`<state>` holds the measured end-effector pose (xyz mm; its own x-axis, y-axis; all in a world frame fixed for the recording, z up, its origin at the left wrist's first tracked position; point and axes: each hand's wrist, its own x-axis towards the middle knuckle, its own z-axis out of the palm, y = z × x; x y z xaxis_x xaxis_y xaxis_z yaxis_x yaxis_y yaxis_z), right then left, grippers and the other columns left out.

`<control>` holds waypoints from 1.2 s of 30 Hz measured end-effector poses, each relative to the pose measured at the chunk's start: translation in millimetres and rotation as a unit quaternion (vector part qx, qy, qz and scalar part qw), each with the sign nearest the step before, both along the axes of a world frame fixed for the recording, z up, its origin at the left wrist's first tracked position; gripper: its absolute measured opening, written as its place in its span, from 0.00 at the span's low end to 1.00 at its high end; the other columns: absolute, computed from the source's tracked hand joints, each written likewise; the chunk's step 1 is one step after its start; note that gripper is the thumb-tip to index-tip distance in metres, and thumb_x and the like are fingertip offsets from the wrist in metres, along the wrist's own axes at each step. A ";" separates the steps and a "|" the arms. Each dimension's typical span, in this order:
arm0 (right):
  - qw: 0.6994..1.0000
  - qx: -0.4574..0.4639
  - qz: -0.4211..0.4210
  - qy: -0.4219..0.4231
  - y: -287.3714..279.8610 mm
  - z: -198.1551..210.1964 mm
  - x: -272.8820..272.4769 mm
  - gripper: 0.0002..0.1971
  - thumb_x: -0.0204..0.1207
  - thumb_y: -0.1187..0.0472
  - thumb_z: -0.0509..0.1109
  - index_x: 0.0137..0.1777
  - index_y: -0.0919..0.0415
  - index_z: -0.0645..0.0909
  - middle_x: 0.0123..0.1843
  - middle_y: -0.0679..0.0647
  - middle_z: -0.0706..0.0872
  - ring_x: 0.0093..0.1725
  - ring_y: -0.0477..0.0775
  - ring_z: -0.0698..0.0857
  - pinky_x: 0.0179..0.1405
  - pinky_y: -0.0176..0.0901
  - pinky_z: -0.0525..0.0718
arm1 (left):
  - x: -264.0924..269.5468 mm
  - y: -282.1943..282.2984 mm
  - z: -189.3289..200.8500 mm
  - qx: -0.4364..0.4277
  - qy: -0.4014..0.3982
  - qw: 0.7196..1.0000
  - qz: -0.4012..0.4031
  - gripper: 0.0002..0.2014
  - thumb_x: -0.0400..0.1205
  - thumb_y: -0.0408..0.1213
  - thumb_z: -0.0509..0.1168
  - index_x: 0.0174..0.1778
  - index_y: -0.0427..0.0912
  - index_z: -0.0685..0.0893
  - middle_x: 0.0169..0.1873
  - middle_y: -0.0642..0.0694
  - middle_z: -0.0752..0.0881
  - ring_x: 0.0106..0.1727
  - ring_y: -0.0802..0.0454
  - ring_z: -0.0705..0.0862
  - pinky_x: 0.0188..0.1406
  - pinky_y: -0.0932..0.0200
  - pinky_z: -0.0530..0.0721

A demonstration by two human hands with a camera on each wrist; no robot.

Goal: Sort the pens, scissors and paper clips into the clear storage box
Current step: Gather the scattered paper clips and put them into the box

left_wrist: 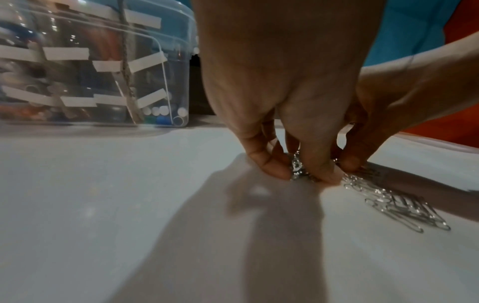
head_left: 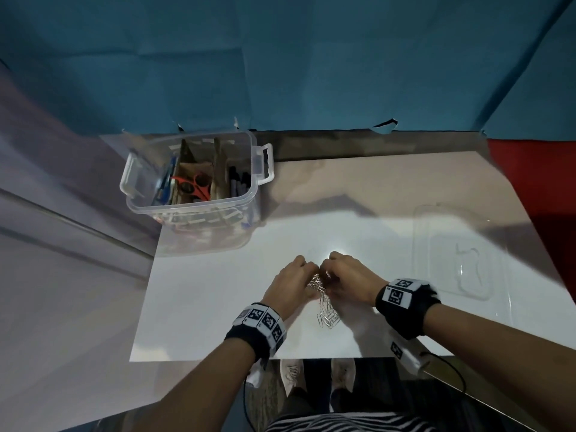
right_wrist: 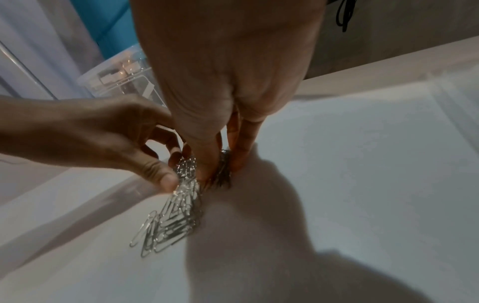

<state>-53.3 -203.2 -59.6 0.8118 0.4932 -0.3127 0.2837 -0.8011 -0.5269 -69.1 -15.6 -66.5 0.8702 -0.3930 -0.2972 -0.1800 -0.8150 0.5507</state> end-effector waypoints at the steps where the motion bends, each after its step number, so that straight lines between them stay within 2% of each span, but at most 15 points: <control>1: 1.000 -0.002 0.000 -0.001 1.2 1.3 3.3 0.07 0.72 0.62 0.70 0.50 0.57 0.82 0.44 0.49 0.75 0.41 0.53 0.76 0.42 0.44 0.74 | 2.4 -3.0 0.2 0.004 -0.003 1.000 0.006 0.15 0.77 0.42 0.75 0.57 0.45 0.81 0.50 0.47 0.77 0.50 0.46 0.80 0.50 0.50 0.79; 4: 1.000 -0.014 -0.006 -0.011 3.8 3.7 12.4 0.05 0.72 0.61 0.72 0.47 0.58 0.85 0.42 0.51 0.82 0.41 0.53 0.78 0.40 0.44 0.75 | 10.9 -9.8 -0.1 0.035 -0.024 0.999 0.014 0.08 0.80 0.39 0.71 0.51 0.43 0.83 0.47 0.45 0.80 0.51 0.44 0.80 0.46 0.51 0.75; 6: 1.000 -0.022 -0.016 -0.009 5.0 5.7 17.1 0.04 0.70 0.63 0.72 0.44 0.57 0.86 0.39 0.52 0.85 0.38 0.54 0.79 0.38 0.44 0.75 | 17.4 -11.8 0.4 0.050 -0.025 0.998 0.026 0.03 0.79 0.37 0.70 0.45 0.44 0.83 0.42 0.47 0.81 0.49 0.42 0.82 0.42 0.52 0.72; 9: 0.999 -0.020 -0.036 0.014 5.5 7.4 25.2 0.07 0.69 0.63 0.70 0.44 0.56 0.88 0.37 0.52 0.88 0.39 0.55 0.81 0.40 0.45 0.79 | 28.0 -10.7 5.9 0.060 -0.011 0.997 0.045 0.04 0.76 0.34 0.68 0.37 0.48 0.83 0.36 0.46 0.83 0.45 0.41 0.83 0.39 0.51 0.76; 12: 0.997 -0.003 -0.069 0.022 3.0 12.0 34.2 0.07 0.67 0.63 0.71 0.40 0.53 0.90 0.34 0.48 0.86 0.39 0.52 0.82 0.42 0.42 0.80 | 39.7 -4.4 8.1 0.055 0.013 0.997 0.060 0.06 0.75 0.33 0.71 0.42 0.49 0.90 0.41 0.45 0.87 0.45 0.43 0.85 0.45 0.50 0.82; 15: 0.997 0.018 -0.075 0.019 -0.9 26.2 45.1 0.03 0.68 0.61 0.75 0.39 0.54 0.91 0.37 0.48 0.91 0.41 0.49 0.86 0.45 0.39 0.83 | 47.9 2.9 14.2 0.036 0.013 0.997 0.062 0.06 0.74 0.33 0.74 0.44 0.48 0.92 0.42 0.45 0.90 0.45 0.45 0.87 0.50 0.49 0.86; 18: 0.995 0.051 -0.087 0.014 -3.9 46.4 56.8 0.04 0.68 0.66 0.76 0.41 0.60 0.92 0.37 0.49 0.92 0.36 0.41 0.85 0.39 0.31 0.79 | 52.3 8.0 32.4 0.012 0.000 0.998 0.061 0.06 0.75 0.32 0.75 0.46 0.42 0.93 0.43 0.43 0.92 0.47 0.46 0.88 0.53 0.47 0.87; 20: 0.991 0.085 -0.103 0.015 -3.8 59.3 64.0 0.05 0.68 0.69 0.75 0.39 0.60 0.91 0.32 0.46 0.90 0.30 0.38 0.85 0.35 0.29 0.78 | 56.3 13.3 49.3 -0.014 -0.005 0.998 0.067 0.07 0.74 0.31 0.75 0.46 0.42 0.94 0.42 0.45 0.93 0.46 0.50 0.89 0.52 0.49 0.87; 23: 0.979 0.145 -0.137 0.039 0.9 80.8 78.0 0.03 0.71 0.70 0.77 0.38 0.63 0.91 0.28 0.50 0.90 0.28 0.46 0.88 0.32 0.34 0.85 | 66.1 25.0 80.9 -0.080 -0.003 0.993 0.087 0.06 0.73 0.30 0.78 0.45 0.41 0.95 0.37 0.48 0.93 0.38 0.58 0.90 0.45 0.55 0.89; 25: 0.968 0.185 -0.164 0.048 7.5 96.5 92.0 0.01 0.71 0.69 0.79 0.41 0.64 0.92 0.32 0.54 0.92 0.32 0.51 0.91 0.36 0.39 0.88 | 74.0 35.3 107.0 -0.126 -0.003 0.986 0.110 0.07 0.74 0.29 0.79 0.46 0.39 0.95 0.36 0.49 0.93 0.34 0.62 0.90 0.39 0.66 0.88; 27: 0.961 0.208 -0.175 0.043 19.0 115.5 106.7 0.02 0.70 0.66 0.81 0.42 0.61 0.92 0.35 0.55 0.93 0.35 0.53 0.92 0.42 0.43 0.90 | 82.5 49.0 134.4 -0.159 -0.013 0.978 0.131 0.08 0.74 0.30 0.80 0.48 0.40 0.95 0.36 0.49 0.94 0.35 0.63 0.91 0.40 0.71 0.87; 30: 0.951 0.255 -0.171 0.042 44.1 148.7 127.8 0.04 0.71 0.66 0.81 0.45 0.64 0.92 0.39 0.58 0.93 0.40 0.56 0.93 0.44 0.41 0.90 | 102.7 79.5 166.4 -0.196 -0.034 0.966 0.164 0.09 0.73 0.33 0.81 0.48 0.42 0.95 0.38 0.52 0.94 0.40 0.61 0.92 0.46 0.65 0.90; 33: 0.932 0.317 -0.171 0.049 80.2 175.0 155.4 0.07 0.70 0.69 0.81 0.47 0.69 0.91 0.39 0.63 0.93 0.36 0.55 0.91 0.40 0.40 0.90 | 131.9 115.7 187.8 -0.221 -0.065 0.948 0.219 0.09 0.73 0.32 0.82 0.48 0.42 0.94 0.39 0.50 0.94 0.41 0.58 0.93 0.46 0.59 0.91; 36: 0.920 0.342 -0.186 0.051 124.2 188.9 185.7 0.09 0.70 0.71 0.81 0.49 0.73 0.90 0.37 0.65 0.91 0.33 0.55 0.89 0.36 0.39 0.90 | 167.8 153.0 195.5 -0.232 -0.112 0.925 0.280 0.08 0.72 0.28 0.81 0.45 0.40 0.93 0.40 0.45 0.94 0.34 0.67 0.89 0.37 0.72 0.85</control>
<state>132.5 -79.0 129.2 0.9477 0.2972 -0.1163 -0.0214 -0.3043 -0.9523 98.7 137.4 129.0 0.9952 0.0978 0.0036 0.0460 -0.5002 0.8647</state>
